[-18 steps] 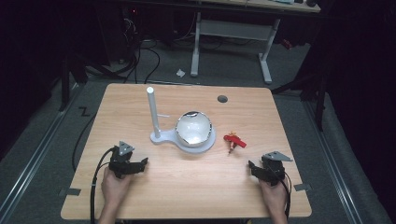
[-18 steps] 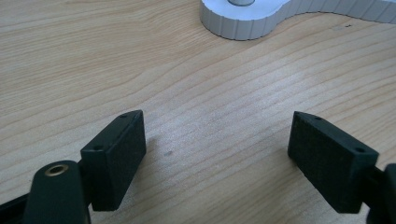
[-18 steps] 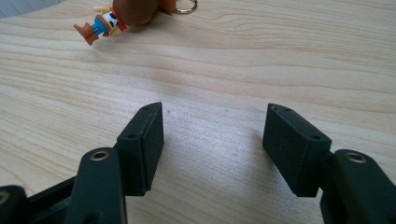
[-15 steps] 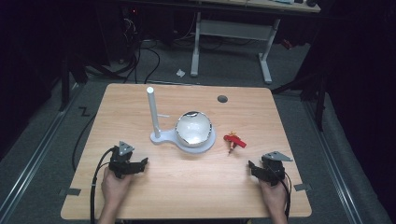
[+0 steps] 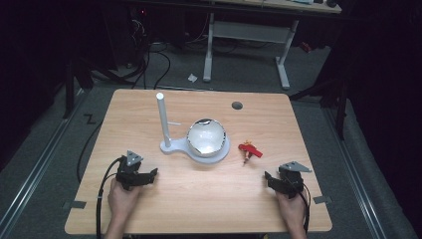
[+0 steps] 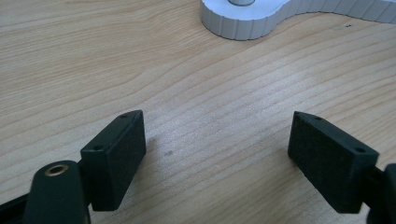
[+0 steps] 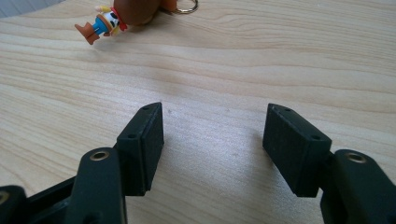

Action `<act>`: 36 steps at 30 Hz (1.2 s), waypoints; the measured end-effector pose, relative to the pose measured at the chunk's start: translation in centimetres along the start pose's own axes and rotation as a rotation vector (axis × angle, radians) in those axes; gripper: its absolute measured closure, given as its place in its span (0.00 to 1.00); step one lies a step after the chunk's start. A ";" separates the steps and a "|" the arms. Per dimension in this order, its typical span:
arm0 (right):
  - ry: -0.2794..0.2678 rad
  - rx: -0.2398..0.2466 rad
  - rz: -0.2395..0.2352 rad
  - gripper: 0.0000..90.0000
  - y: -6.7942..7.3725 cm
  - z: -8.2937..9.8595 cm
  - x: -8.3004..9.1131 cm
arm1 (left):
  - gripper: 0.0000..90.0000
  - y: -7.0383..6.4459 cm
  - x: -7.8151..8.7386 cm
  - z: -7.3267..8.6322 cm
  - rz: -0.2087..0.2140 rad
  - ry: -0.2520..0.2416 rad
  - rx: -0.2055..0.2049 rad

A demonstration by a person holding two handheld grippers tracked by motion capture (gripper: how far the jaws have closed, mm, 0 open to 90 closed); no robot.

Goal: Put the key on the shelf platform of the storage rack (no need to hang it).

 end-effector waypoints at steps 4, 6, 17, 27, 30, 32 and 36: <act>0.002 0.008 -0.005 0.39 0.1 0.0 0.0 | 0.22 0.0 0.0 0.0 0.000 0.001 0.000; 0.009 -0.009 0.001 0.31 -0.1 0.0 -0.1 | 0.22 0.0 0.0 0.0 0.000 0.000 0.002; 0.018 -0.016 0.011 0.43 0.0 0.2 0.3 | 0.22 0.0 0.0 0.0 0.000 0.000 0.001; -0.018 -0.022 -0.022 0.44 0.0 -0.7 1.6 | 0.22 0.0 0.0 0.0 0.000 0.000 0.001; -0.020 -0.003 -0.017 0.42 0.3 -1.1 2.0 | 0.22 0.0 0.0 0.0 0.000 0.000 0.001; -0.032 0.006 -0.015 0.39 0.4 -1.4 2.3 | 0.22 0.0 0.0 0.0 0.000 0.000 0.002; -0.049 0.006 -0.031 0.34 0.8 -2.1 2.4 | 0.22 0.0 0.0 0.0 0.000 0.000 0.001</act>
Point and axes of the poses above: each handheld gripper's, and its own axes: x roughly backward along the jaws, z roughly out of its underside, y roughly to its left, the point moved 7 cm from there along -x, roughly forward along the jaws, and after that the axes turned 9 degrees about y, right-handed, at the moved point
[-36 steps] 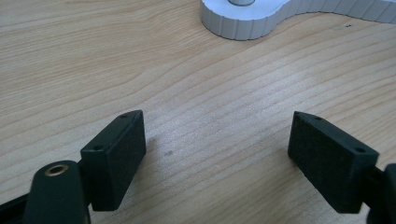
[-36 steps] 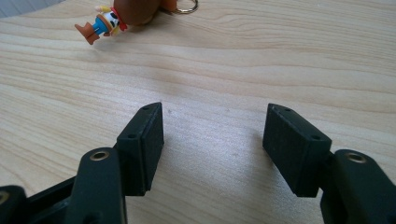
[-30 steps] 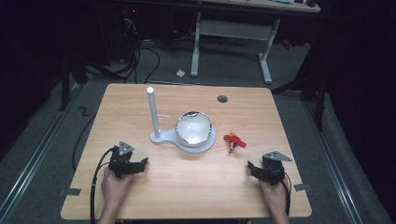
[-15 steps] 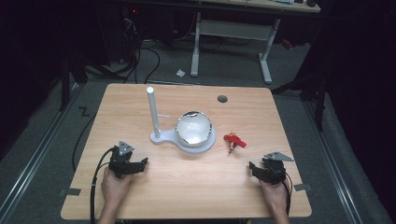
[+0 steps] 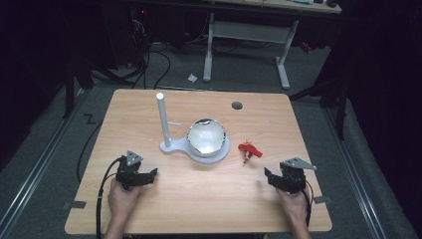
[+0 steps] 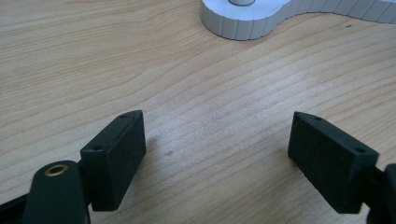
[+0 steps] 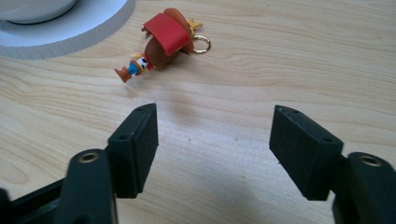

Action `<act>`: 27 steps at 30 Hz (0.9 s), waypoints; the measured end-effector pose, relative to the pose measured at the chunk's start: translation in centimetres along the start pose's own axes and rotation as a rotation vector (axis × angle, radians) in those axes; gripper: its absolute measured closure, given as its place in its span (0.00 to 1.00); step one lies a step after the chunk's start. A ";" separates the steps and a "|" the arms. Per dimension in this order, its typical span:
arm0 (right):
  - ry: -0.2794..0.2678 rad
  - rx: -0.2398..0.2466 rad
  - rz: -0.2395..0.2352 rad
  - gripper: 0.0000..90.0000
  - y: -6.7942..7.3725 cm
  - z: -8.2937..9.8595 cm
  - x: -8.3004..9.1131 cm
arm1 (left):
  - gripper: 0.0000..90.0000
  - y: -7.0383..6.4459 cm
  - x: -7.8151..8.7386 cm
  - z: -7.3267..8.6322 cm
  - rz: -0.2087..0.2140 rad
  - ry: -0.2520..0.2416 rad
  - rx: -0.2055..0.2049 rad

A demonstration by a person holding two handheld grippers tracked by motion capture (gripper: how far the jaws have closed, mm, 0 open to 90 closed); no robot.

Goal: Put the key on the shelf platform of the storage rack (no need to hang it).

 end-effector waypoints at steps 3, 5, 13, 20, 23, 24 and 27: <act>0.002 0.011 -0.012 0.33 0.5 -0.4 -0.1 | 0.22 0.0 0.0 0.0 0.000 0.001 0.000; -0.001 0.022 -0.019 0.34 1.0 -0.7 -0.1 | 0.22 0.0 0.0 0.0 0.001 0.001 0.000; -0.033 0.048 -0.037 0.32 2.0 -2.6 0.2 | 0.22 0.0 0.0 0.0 0.001 0.001 -0.001; -0.042 0.063 -0.034 0.29 2.8 -5.0 -0.3 | 0.21 -0.1 0.0 0.0 0.006 -0.001 -0.003; -0.045 0.064 -0.036 0.28 3.0 -5.9 -0.8 | 0.21 -0.1 0.0 0.0 0.006 -0.001 -0.003; -0.042 0.066 -0.036 0.28 3.1 -6.2 -1.0 | 0.21 -0.1 0.0 0.0 0.007 0.000 -0.003; -0.034 0.055 -0.044 0.28 3.1 -6.9 -1.5 | 0.21 -0.1 0.0 0.0 0.006 -0.001 -0.004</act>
Point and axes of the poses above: each handheld gripper's, and its own axes: x roughly backward along the jaws, z roughly out of its underside, y roughly to its left, the point moved 7 cm from there along -x, roughly forward along the jaws, and after that the axes turned 9 degrees about y, right-handed, at the moved point
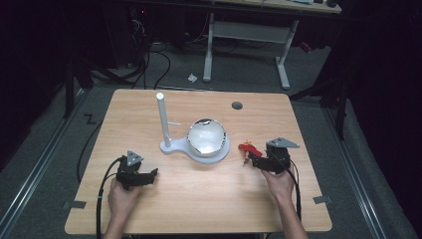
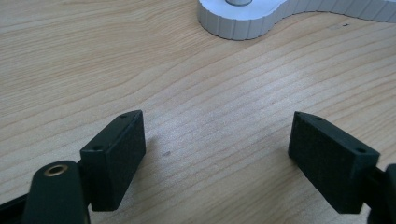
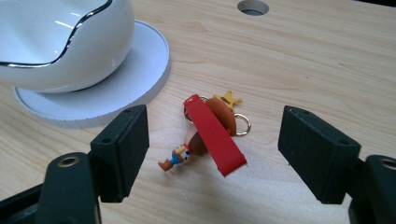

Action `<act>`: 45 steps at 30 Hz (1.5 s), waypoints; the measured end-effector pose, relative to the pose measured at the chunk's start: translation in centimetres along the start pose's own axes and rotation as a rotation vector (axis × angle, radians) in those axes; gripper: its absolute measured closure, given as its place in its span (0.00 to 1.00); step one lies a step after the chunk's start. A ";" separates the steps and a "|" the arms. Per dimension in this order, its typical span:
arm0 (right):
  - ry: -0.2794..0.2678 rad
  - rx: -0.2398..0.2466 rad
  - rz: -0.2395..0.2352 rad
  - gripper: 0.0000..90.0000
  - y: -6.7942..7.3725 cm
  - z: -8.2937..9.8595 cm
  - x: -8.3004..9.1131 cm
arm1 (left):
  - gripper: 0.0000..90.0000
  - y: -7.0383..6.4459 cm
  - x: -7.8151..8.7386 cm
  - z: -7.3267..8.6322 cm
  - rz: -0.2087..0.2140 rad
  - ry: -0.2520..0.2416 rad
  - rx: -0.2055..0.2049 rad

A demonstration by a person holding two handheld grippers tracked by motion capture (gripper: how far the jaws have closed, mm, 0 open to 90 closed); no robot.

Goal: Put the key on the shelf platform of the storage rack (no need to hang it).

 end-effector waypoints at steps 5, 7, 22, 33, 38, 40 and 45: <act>0.036 -0.001 -0.002 0.28 0.0 -0.5 -1.2 | 0.21 0.0 0.0 0.0 0.002 0.001 0.002; 0.048 -0.012 -0.002 0.28 -0.2 -0.5 -1.8 | 0.22 0.0 0.0 0.0 0.002 0.001 0.002; 0.136 -0.027 0.022 0.33 -0.2 -0.2 -5.2 | 0.21 0.0 0.0 0.0 0.001 0.001 0.004; 0.184 -0.039 0.028 0.50 -0.4 1.4 -6.9 | 0.22 0.0 0.0 0.0 0.000 0.003 0.001; 0.167 -0.029 0.040 0.56 -0.5 1.5 -6.8 | 0.22 0.0 0.0 0.0 0.001 0.003 0.003; 0.170 -0.026 0.039 0.57 -0.5 1.5 -6.8 | 0.22 0.0 0.0 0.0 0.000 0.004 0.001; 0.154 -0.021 0.026 0.57 -0.6 1.7 -6.7 | 0.22 0.0 0.0 0.0 0.000 0.003 0.001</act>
Point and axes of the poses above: each handheld gripper's, and its own axes: x roughly backward along the jaws, z roughly out of its underside, y roughly to its left, the point moved 7 cm from there along -x, roughly forward along the jaws, and after that the axes turned 9 degrees about y, right-handed, at the moved point
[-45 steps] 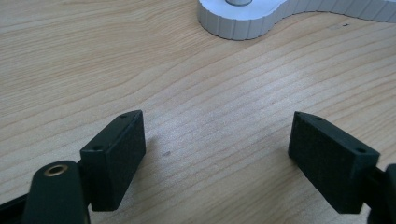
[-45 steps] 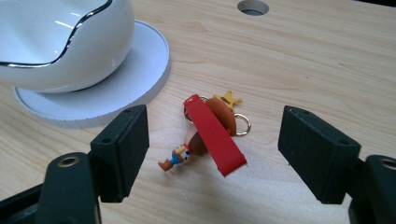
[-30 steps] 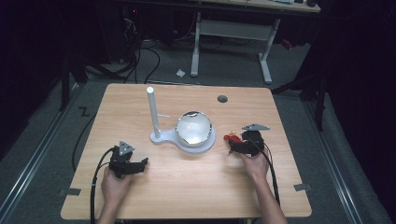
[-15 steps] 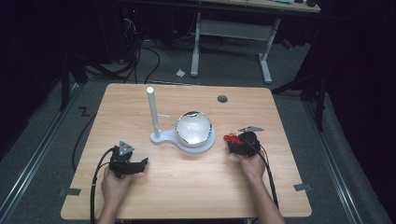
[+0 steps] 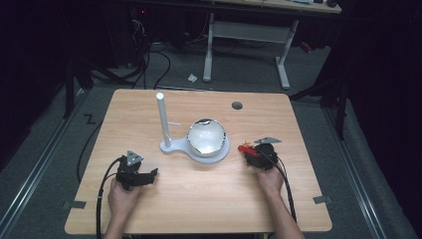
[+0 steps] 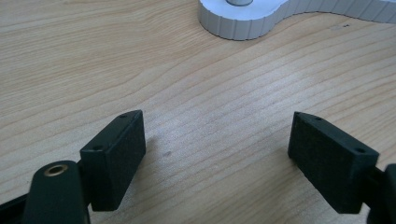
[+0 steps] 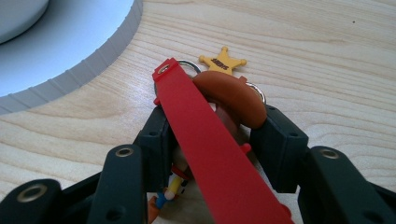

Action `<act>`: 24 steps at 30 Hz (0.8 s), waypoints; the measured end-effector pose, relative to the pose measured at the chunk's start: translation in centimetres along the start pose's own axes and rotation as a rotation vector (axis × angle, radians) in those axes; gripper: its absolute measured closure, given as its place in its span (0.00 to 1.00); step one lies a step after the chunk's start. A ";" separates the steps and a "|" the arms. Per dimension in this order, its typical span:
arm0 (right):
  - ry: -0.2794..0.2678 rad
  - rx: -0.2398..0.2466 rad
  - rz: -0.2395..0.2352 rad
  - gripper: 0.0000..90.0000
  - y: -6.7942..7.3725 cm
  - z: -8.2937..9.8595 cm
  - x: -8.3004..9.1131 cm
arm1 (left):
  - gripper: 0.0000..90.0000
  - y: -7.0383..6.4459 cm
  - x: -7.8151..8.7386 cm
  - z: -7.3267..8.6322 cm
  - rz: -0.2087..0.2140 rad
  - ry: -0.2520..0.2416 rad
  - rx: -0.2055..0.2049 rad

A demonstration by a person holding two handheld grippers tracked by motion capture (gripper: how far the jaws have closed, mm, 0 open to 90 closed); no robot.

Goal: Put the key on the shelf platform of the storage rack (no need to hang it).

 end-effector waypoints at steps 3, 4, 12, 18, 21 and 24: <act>-0.009 0.002 0.001 0.58 -0.1 0.1 0.1 | 0.22 0.0 0.0 0.0 0.000 0.000 0.000; -0.013 0.005 0.000 0.58 -0.1 0.0 0.2 | 0.22 0.0 0.0 0.0 0.000 0.000 0.000; -0.076 0.008 -0.020 0.58 -0.4 -0.3 1.9 | 0.22 0.0 0.0 0.0 0.000 0.000 0.000; -0.112 0.008 -0.037 0.58 -0.6 -0.4 3.4 | 0.22 0.0 0.0 0.0 0.000 0.000 0.000; -0.134 -0.004 -0.055 0.58 -0.8 -0.5 4.2 | 0.22 0.0 0.0 0.0 0.000 0.000 0.000; -0.135 -0.003 -0.065 0.58 -1.0 -0.5 4.8 | 0.22 0.0 0.0 0.0 0.000 0.001 -0.001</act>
Point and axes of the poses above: each handheld gripper's, and its own axes: x roughly backward along the jaws, z roughly out of its underside, y roughly to its left, the point moved 7 cm from there along -x, roughly forward along the jaws, and after that the axes turned 9 degrees about y, right-handed, at the moved point
